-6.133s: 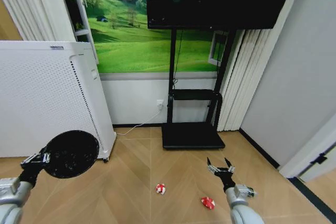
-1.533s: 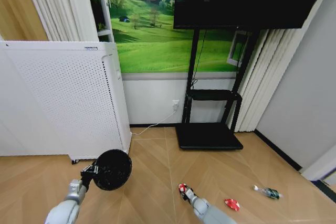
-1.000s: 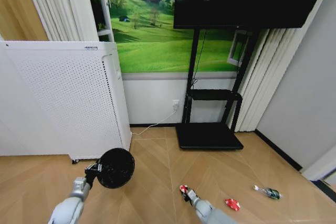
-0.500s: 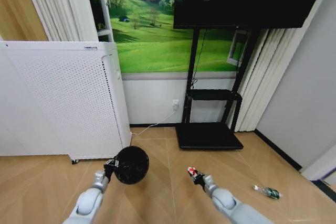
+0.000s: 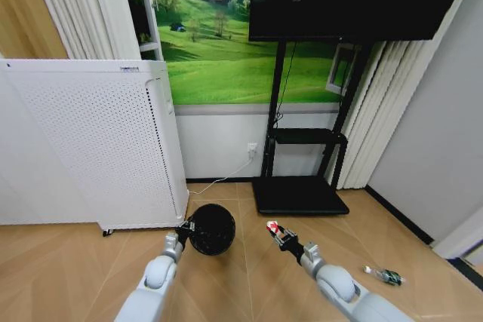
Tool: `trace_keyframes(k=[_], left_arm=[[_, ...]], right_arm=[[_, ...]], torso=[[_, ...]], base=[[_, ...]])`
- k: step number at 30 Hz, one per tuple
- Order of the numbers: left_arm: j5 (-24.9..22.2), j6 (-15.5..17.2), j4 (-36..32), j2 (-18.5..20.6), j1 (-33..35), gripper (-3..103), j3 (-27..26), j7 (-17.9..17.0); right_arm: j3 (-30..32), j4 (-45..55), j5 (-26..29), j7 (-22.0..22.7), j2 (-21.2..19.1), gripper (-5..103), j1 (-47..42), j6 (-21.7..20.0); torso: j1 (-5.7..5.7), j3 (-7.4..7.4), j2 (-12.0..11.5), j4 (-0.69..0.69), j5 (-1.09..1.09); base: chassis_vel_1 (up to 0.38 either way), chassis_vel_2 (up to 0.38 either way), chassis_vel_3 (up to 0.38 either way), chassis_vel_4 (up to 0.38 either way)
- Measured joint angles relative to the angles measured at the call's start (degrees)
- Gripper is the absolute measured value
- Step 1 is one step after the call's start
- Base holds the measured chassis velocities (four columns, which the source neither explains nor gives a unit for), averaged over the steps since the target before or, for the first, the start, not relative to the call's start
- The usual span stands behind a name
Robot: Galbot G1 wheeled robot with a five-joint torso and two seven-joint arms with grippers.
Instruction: Pick up the trash bin and place the garbage on the floor into it.
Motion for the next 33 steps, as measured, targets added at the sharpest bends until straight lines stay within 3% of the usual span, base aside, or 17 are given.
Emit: trace_keyframes(k=[6, 15, 33], left_arm=[[0.44, 0.05, 0.72, -0.92, 0.36, 6, 1.34, -0.2], [0.38, -0.65, 2.64, -1.01, -0.76, 6, 1.61, -0.27], [0.78, -0.65, 4.39, -3.91, -2.33, 6, 6.09, -0.39]], right_arm=[[-7.51, -2.18, -1.4, 0.0, 3.59, 34, 4.98, 0.46], [-13.94, -2.43, -0.9, 0.88, 6.54, 34, 9.65, -0.79], [-16.66, -4.66, -1.13, 1.88, 7.45, 34, 11.91, -0.84]], torso=[[0.0, 0.01, 0.0, 0.01, 0.0], [0.0, 0.0, 0.0, 0.01, 0.0], [0.0, 0.0, 0.0, 0.0, 0.0]], base=[[0.0, 0.0, 0.0, 0.0], [0.0, 0.0, 0.0, 0.0], [0.0, 0.0, 0.0, 0.0]])
